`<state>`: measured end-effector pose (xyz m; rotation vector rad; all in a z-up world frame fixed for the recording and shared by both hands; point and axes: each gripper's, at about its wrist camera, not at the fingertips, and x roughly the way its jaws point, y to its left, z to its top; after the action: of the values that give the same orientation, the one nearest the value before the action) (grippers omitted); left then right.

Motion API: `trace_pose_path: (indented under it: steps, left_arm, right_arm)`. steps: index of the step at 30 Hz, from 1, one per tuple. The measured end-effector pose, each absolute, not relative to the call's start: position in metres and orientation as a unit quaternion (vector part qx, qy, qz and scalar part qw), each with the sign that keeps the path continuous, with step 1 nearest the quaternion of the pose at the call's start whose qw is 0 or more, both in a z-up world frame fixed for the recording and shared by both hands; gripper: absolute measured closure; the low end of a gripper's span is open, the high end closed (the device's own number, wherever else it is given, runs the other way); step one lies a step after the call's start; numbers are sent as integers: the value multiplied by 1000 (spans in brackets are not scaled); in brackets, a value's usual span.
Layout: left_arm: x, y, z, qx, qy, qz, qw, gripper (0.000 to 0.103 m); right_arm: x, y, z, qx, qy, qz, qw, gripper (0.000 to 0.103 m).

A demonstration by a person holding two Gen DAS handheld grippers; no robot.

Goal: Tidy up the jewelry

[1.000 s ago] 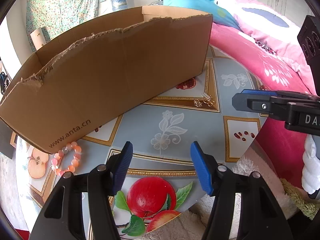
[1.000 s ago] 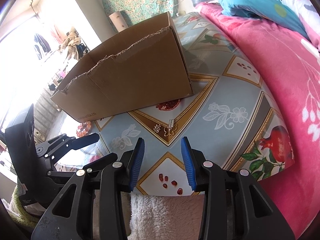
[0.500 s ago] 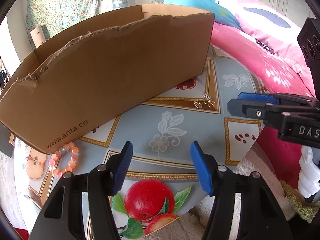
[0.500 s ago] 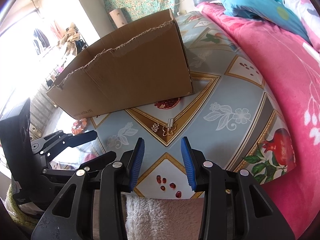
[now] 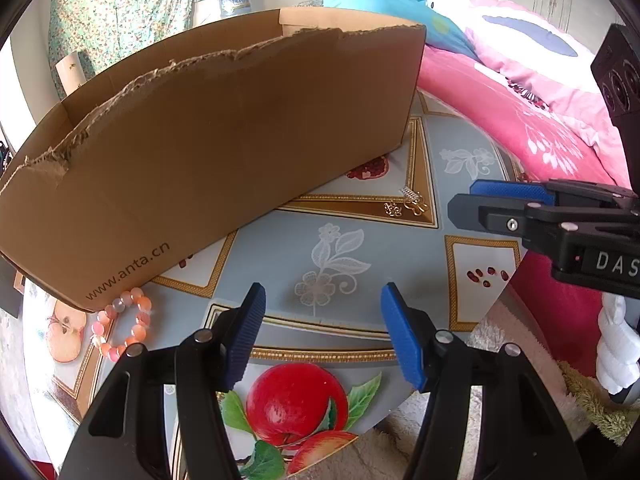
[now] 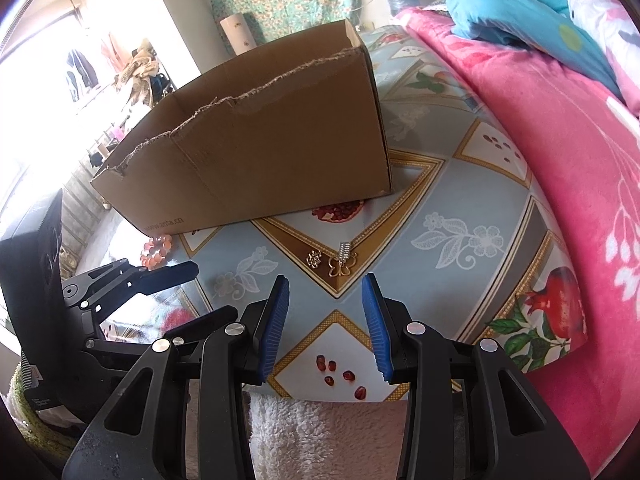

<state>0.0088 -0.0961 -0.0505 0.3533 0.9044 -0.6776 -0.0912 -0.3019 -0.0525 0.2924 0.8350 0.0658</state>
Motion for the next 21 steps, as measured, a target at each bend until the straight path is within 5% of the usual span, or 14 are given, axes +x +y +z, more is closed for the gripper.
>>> trace_pose_path:
  steps: [17, 21]
  left_arm:
    - [7, -108, -30, 158, 371, -363, 840, 45]
    - [5, -123, -31, 170, 356, -384, 835, 58]
  right_arm:
    - [-98, -324, -54, 157, 375, 23, 913, 66]
    - [-96, -325, -55, 159, 373, 32, 914, 66]
